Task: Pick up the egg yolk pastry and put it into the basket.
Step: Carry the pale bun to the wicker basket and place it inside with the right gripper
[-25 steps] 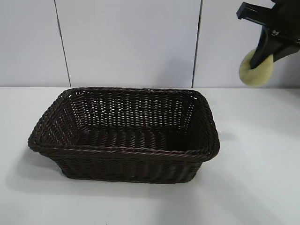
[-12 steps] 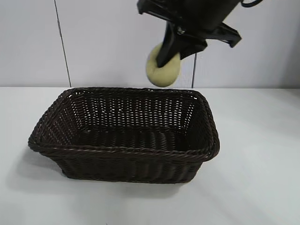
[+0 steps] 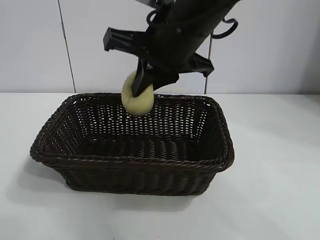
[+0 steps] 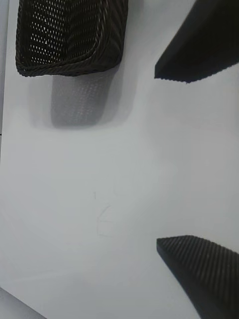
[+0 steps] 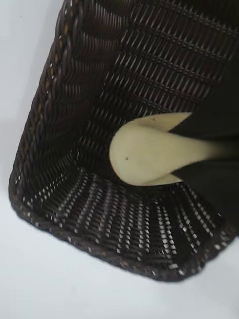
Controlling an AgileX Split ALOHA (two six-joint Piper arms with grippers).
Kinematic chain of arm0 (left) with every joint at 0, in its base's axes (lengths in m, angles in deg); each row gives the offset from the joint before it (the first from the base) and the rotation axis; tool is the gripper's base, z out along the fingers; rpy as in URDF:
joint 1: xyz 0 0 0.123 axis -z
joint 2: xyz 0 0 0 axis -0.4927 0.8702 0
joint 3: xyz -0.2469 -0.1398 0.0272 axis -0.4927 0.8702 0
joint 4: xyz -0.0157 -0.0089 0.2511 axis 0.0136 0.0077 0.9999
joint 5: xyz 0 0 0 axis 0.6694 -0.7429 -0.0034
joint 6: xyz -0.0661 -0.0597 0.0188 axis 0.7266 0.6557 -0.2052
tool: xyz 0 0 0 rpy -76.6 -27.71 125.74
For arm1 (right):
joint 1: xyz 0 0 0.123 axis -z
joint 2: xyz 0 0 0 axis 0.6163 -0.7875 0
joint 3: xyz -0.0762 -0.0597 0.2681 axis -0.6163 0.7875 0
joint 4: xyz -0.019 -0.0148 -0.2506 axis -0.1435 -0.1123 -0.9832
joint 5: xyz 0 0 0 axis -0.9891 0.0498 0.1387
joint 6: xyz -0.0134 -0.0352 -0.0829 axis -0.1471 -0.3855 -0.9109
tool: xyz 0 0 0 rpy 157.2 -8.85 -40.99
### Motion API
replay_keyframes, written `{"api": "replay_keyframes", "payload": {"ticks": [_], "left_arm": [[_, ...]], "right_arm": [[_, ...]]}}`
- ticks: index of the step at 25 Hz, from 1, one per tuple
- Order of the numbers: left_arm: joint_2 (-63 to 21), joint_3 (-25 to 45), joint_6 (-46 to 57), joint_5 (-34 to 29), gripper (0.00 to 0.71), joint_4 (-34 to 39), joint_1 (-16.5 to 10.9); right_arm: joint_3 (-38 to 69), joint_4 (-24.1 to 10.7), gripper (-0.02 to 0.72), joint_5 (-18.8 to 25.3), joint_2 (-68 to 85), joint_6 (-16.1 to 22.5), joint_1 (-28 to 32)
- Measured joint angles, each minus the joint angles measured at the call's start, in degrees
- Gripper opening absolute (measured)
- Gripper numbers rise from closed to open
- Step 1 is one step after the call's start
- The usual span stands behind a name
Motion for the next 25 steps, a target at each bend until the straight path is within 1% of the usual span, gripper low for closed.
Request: {"api": "replay_keyframes", "payload": {"ticks": [4, 5, 6, 7, 9, 11, 12, 13, 16, 19, 21, 22, 25], "left_arm": [[0.0, 0.0, 0.0, 0.0, 0.607, 0.0, 0.0], [0.0, 0.0, 0.0, 0.0, 0.607, 0.0, 0.0], [0.0, 0.0, 0.0, 0.0, 0.607, 0.0, 0.0], [0.0, 0.0, 0.0, 0.0, 0.607, 0.0, 0.0], [0.0, 0.0, 0.0, 0.0, 0.607, 0.0, 0.0], [0.0, 0.0, 0.0, 0.0, 0.606, 0.0, 0.0], [0.0, 0.0, 0.0, 0.0, 0.606, 0.0, 0.0], [0.0, 0.0, 0.0, 0.0, 0.606, 0.0, 0.0], [0.0, 0.0, 0.0, 0.0, 0.606, 0.0, 0.0], [0.0, 0.0, 0.0, 0.0, 0.606, 0.0, 0.0], [0.0, 0.0, 0.0, 0.0, 0.606, 0.0, 0.0], [0.0, 0.0, 0.0, 0.0, 0.606, 0.0, 0.0], [0.0, 0.0, 0.0, 0.0, 0.606, 0.0, 0.0]], "right_arm": [[0.0, 0.0, 0.041, -0.1, -1.4, 0.0, 0.0], [0.0, 0.0, 0.063, -0.1, -1.4, 0.0, 0.0], [0.0, 0.0, 0.101, -0.1, -1.4, 0.0, 0.0], [0.0, 0.0, 0.146, -0.1, -1.4, 0.0, 0.0], [-0.1, 0.0, 0.296, 0.5, -1.4, 0.0, 0.0], [-0.4, 0.0, 0.445, 2.3, -1.3, 0.0, 0.0], [-0.9, 0.0, 0.504, 3.7, -1.3, 0.0, 0.0], [-1.7, 0.0, 0.539, 4.9, -1.2, 0.0, 0.0], [-4.9, 0.0, 0.574, 9.4, -0.8, 0.2, 0.0], [-9.9, -0.7, 0.581, 15.6, -0.2, 2.4, 0.0], [-14.2, -2.6, 0.580, 20.7, -0.1, 5.1, 0.0], [-16.0, -4.1, 0.580, 23.7, -0.1, 6.4, -0.1], [-20.7, -9.9, 0.575, 31.4, -0.1, 9.5, -0.1]]}}
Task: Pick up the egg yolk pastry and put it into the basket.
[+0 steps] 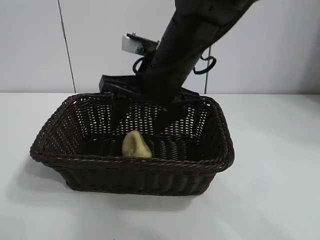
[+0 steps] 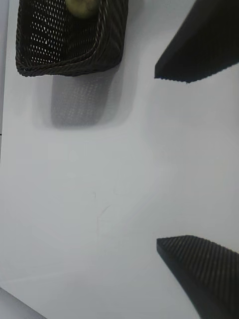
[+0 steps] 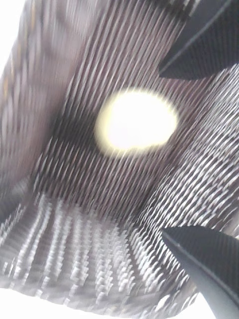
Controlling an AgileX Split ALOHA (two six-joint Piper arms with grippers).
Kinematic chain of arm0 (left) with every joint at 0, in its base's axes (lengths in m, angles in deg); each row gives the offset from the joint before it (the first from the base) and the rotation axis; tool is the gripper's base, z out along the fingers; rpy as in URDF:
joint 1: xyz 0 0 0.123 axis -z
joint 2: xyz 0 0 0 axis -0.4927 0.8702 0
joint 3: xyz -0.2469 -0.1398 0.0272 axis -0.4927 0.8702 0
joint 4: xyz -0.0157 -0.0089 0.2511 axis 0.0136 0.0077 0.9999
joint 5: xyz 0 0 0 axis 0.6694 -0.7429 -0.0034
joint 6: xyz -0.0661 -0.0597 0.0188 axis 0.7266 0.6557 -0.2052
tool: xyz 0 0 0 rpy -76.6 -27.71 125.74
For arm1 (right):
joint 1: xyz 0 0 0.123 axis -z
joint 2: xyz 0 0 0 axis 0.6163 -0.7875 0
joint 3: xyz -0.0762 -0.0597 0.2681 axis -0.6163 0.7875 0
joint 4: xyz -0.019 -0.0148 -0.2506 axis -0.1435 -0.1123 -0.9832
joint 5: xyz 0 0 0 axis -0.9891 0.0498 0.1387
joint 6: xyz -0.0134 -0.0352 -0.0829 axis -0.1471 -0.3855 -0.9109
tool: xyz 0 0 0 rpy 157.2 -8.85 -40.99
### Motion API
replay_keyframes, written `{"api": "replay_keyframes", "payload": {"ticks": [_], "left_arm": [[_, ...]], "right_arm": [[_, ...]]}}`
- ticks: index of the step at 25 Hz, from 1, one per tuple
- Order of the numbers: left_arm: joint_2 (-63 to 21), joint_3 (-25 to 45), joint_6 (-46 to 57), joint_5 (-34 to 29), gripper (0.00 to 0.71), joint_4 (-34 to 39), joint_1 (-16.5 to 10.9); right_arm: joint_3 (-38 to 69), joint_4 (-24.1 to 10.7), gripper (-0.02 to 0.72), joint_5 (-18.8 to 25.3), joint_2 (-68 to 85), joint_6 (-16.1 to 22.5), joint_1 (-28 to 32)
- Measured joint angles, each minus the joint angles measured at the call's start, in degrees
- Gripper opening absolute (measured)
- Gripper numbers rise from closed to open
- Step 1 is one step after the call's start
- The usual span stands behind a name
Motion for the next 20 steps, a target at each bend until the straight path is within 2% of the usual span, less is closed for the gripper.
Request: {"api": "replay_keyframes", "payload": {"ticks": [2, 4, 6, 13, 20], "left_arm": [[0.0, 0.0, 0.0, 0.0, 0.606, 0.0, 0.0], [0.0, 0.0, 0.0, 0.0, 0.606, 0.0, 0.0], [0.0, 0.0, 0.0, 0.0, 0.606, 0.0, 0.0], [0.0, 0.0, 0.0, 0.0, 0.606, 0.0, 0.0], [0.0, 0.0, 0.0, 0.0, 0.606, 0.0, 0.0]], "right_arm": [[-2.3, -3.9, 0.570, 4.3, 0.0, 1.3, 0.2], [-3.7, -6.4, 0.570, 8.5, 0.0, 1.9, 0.8], [-4.2, -7.6, 0.570, 10.8, 0.0, 2.1, 2.1], [-4.2, -8.7, 0.570, 11.5, 0.0, 1.9, 9.5], [-4.2, -13.5, 0.570, 11.6, 0.0, 0.1, 21.6]]}}
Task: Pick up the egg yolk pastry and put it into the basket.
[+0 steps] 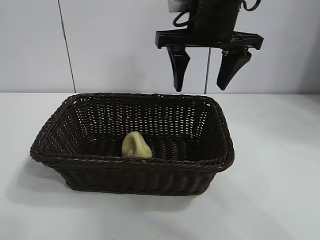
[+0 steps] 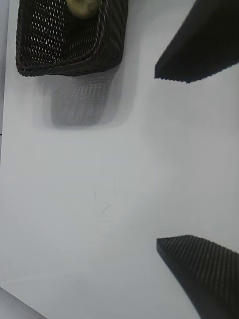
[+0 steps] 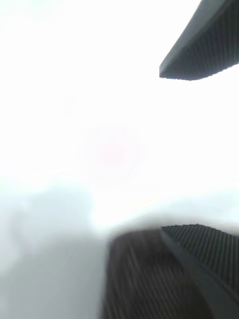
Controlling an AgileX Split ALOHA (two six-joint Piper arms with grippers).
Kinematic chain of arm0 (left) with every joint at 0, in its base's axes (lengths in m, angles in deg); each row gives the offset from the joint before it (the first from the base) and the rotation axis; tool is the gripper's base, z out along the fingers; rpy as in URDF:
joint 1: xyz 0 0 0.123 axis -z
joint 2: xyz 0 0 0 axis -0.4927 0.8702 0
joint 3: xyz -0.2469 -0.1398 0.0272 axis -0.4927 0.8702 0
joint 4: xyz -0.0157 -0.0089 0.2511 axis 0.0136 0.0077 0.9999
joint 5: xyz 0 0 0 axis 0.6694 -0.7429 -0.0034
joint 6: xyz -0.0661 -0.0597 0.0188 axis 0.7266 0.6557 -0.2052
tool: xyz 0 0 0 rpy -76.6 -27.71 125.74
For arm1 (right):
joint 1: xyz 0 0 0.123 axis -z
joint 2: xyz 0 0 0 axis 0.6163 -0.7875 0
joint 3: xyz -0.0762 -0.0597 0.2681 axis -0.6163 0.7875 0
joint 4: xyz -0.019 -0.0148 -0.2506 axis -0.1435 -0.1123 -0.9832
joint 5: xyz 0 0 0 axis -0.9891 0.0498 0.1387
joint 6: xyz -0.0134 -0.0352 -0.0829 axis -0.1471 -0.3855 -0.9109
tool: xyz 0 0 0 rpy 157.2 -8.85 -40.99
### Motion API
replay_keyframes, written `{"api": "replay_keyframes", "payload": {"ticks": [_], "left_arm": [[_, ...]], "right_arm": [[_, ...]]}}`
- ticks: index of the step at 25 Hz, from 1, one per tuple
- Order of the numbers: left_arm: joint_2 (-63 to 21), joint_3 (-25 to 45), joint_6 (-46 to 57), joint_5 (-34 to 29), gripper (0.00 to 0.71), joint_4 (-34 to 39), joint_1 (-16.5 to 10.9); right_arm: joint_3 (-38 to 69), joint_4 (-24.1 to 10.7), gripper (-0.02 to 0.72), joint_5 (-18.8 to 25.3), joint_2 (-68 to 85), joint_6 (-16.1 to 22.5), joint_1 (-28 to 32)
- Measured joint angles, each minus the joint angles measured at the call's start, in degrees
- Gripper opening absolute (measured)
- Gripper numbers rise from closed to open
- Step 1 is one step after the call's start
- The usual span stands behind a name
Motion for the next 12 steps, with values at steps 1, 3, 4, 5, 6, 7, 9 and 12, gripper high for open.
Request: {"api": "replay_keyframes", "payload": {"ticks": [1, 3, 4, 5, 6, 7, 9, 12], "left_arm": [[0.0, 0.0, 0.0, 0.0, 0.606, 0.0, 0.0], [0.0, 0.0, 0.0, 0.0, 0.606, 0.0, 0.0], [0.0, 0.0, 0.0, 0.0, 0.606, 0.0, 0.0], [0.0, 0.0, 0.0, 0.0, 0.606, 0.0, 0.0], [0.0, 0.0, 0.0, 0.0, 0.606, 0.0, 0.0], [0.0, 0.0, 0.0, 0.0, 0.606, 0.0, 0.0], [0.0, 0.0, 0.0, 0.0, 0.606, 0.0, 0.0], [0.0, 0.0, 0.0, 0.0, 0.606, 0.0, 0.0]], "right_arm": [[0.0, -0.4, 0.570, 0.0, 0.0, -0.3, 1.7], [0.0, -0.9, 0.570, 0.0, 0.0, -0.9, 5.8], [0.0, -1.0, 0.570, 0.0, 0.0, -1.5, 7.7], [0.0, -1.0, 0.570, 0.0, 0.0, -2.0, 9.2], [0.0, -1.0, 0.570, 0.0, 0.0, -2.5, 11.0], [0.0, -1.0, 0.570, 0.0, 0.0, -2.8, 12.5], [0.0, -0.8, 0.570, 0.0, 0.0, -3.1, 14.6], [0.0, 0.1, 0.570, 0.3, 0.0, -4.4, 15.9]]}}
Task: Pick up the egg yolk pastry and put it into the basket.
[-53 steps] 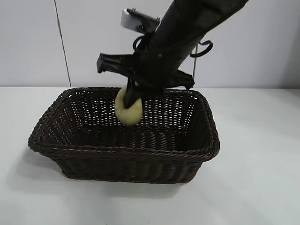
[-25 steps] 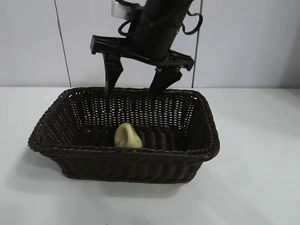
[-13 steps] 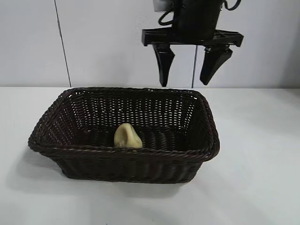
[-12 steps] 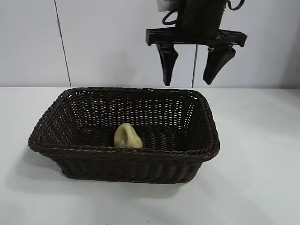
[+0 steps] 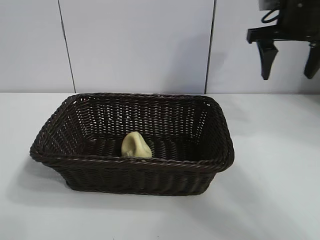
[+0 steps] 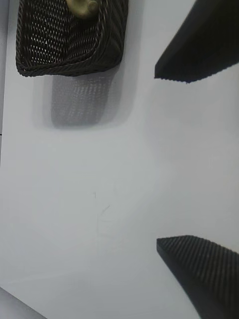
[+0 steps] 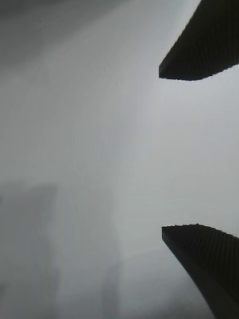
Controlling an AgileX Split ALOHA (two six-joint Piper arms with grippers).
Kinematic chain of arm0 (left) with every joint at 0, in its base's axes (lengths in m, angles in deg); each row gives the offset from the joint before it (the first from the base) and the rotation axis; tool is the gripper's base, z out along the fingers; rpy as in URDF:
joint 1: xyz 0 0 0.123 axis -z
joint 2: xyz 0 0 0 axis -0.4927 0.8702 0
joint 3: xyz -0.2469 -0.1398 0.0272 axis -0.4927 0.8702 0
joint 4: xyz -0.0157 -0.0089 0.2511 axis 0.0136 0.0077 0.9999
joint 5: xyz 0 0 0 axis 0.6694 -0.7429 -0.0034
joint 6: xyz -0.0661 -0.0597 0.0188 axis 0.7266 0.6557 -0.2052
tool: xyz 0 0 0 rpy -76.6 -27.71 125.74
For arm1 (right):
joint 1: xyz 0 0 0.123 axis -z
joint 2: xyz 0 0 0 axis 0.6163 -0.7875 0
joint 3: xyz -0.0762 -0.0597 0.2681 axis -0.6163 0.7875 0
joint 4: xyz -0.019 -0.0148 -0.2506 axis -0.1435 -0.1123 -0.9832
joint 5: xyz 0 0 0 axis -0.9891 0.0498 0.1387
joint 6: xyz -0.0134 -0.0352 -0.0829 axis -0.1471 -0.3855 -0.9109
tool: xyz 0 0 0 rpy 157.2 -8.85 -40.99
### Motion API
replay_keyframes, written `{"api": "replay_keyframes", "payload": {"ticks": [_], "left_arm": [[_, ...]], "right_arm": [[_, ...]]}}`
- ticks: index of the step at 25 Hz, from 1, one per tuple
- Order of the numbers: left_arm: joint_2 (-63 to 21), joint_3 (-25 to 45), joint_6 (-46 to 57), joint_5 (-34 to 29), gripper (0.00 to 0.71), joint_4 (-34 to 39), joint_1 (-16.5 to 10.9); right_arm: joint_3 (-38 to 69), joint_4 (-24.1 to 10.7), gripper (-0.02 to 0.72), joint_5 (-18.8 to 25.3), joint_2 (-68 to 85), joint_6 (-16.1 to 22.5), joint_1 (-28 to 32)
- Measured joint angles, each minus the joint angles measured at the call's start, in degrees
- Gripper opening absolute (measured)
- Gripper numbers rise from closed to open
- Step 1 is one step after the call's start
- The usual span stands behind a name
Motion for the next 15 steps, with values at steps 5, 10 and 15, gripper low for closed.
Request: {"api": "replay_keyframes", "payload": {"ticks": [5, 10, 15], "left_arm": [[0.0, 0.0, 0.0, 0.0, 0.606, 0.0, 0.0], [0.0, 0.0, 0.0, 0.0, 0.606, 0.0, 0.0], [0.0, 0.0, 0.0, 0.0, 0.606, 0.0, 0.0]], "right_arm": [[3.1, 3.1, 0.570, 0.0, 2.4, -2.2, 0.0], [13.7, 3.8, 0.570, -0.1, 9.7, -3.8, 0.0], [26.3, 5.2, 0.570, -0.1, 19.6, -5.5, -0.8]]}}
